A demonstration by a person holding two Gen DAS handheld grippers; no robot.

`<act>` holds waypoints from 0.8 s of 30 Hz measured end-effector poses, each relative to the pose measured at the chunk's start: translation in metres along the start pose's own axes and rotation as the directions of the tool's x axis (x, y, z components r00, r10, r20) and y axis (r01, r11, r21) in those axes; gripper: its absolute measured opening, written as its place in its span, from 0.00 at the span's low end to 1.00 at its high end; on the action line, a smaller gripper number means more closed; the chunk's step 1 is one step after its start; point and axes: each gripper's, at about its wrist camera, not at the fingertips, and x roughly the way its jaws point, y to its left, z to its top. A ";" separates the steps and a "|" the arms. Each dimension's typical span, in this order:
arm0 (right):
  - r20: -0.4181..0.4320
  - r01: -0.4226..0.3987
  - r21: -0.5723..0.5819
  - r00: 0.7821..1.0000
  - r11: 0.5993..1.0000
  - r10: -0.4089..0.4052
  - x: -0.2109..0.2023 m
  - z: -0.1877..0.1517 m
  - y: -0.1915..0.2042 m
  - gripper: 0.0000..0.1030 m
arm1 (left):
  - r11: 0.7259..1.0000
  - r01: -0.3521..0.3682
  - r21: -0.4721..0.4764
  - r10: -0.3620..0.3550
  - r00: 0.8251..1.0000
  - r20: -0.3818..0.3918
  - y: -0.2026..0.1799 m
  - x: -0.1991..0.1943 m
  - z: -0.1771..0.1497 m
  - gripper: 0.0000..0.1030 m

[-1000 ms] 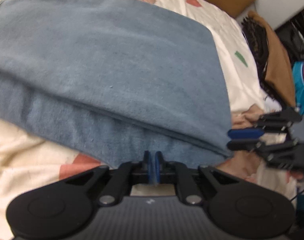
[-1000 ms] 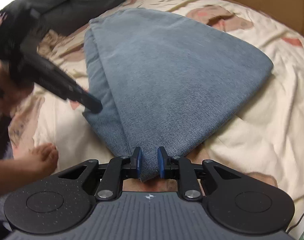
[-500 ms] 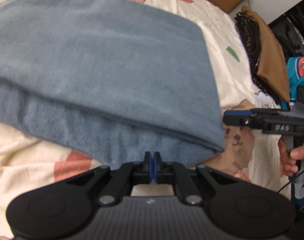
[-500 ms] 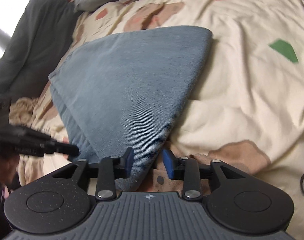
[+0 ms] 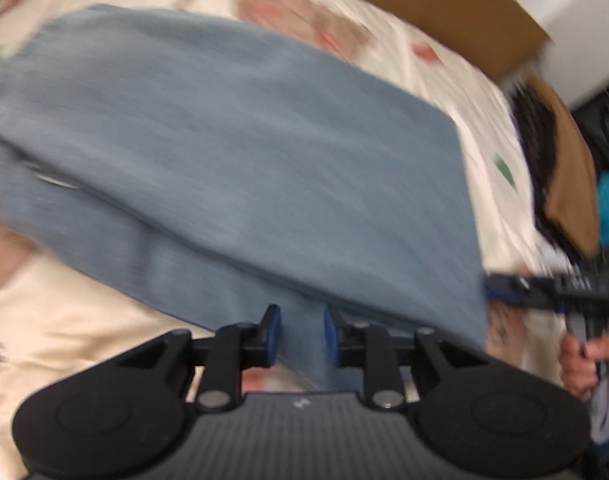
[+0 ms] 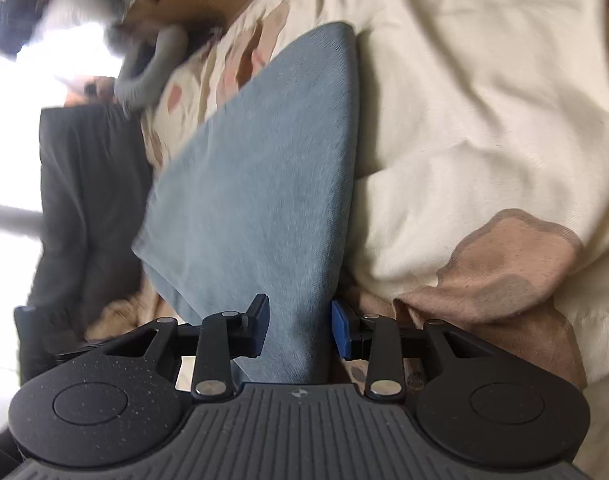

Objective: Fold clothes

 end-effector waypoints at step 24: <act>0.038 -0.045 0.120 0.998 0.992 0.040 0.040 0.023 -0.013 0.26 | 0.889 0.008 -0.457 0.053 0.991 0.122 0.114 0.017 -0.002 0.33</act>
